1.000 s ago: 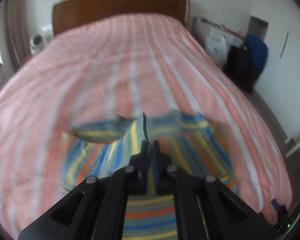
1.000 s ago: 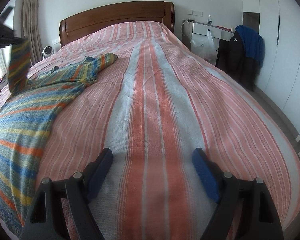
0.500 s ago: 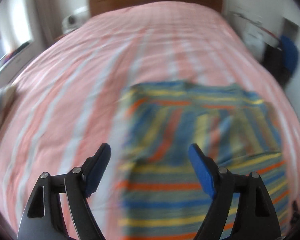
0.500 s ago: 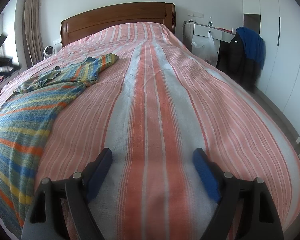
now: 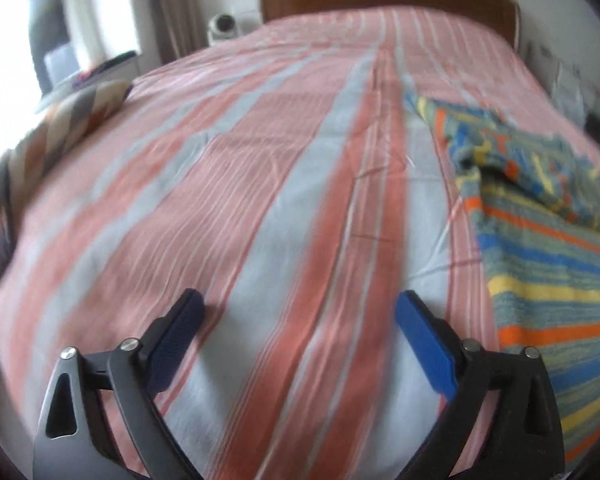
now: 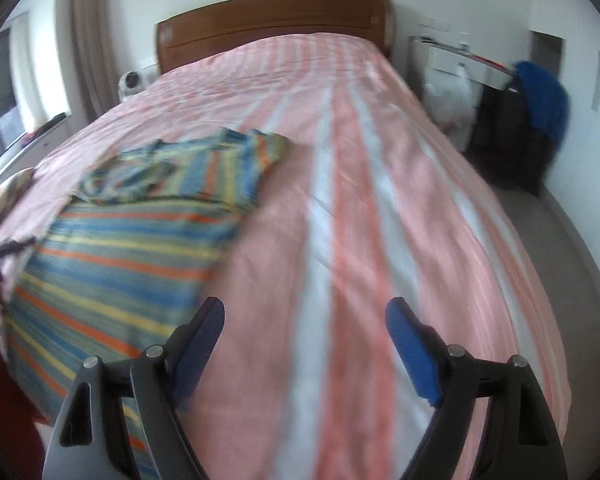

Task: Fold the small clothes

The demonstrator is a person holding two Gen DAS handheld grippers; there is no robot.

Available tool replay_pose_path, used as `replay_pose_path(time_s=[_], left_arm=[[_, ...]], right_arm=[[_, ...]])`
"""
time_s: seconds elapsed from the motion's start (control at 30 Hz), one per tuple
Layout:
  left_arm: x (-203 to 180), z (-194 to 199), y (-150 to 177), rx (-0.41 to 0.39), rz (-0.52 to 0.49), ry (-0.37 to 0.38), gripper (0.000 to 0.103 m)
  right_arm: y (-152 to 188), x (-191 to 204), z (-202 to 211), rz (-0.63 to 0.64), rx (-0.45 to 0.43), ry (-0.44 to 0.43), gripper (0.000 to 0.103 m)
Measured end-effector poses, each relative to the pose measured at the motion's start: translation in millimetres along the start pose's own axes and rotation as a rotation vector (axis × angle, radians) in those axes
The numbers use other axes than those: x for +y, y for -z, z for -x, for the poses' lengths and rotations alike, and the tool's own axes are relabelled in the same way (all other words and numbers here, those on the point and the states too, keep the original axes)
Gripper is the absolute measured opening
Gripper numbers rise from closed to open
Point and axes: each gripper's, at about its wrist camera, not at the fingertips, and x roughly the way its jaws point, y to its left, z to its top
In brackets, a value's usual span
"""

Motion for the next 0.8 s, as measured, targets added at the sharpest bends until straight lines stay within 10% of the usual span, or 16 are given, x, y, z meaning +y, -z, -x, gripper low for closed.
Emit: replay_pose_path(time_s=[0.37, 0.43, 0.8], left_arm=[[7.9, -0.1, 3.3, -0.021, 0.041, 0.009, 0.103], [8.1, -0.7, 3.8, -0.024, 0.042, 0.012, 0.103], [9.6, -0.9, 4.7, -0.028, 0.045, 0.021, 0.103]], right_arm=[[-112.3, 91.3, -72.2, -0.060, 0.192, -0.428, 0.078], [-128.3, 99.3, -99.6, -0.108, 0.226, -0.454, 0.055], [-153.1, 129.7, -251.3, -0.375, 0.393, -0.514, 0.049]])
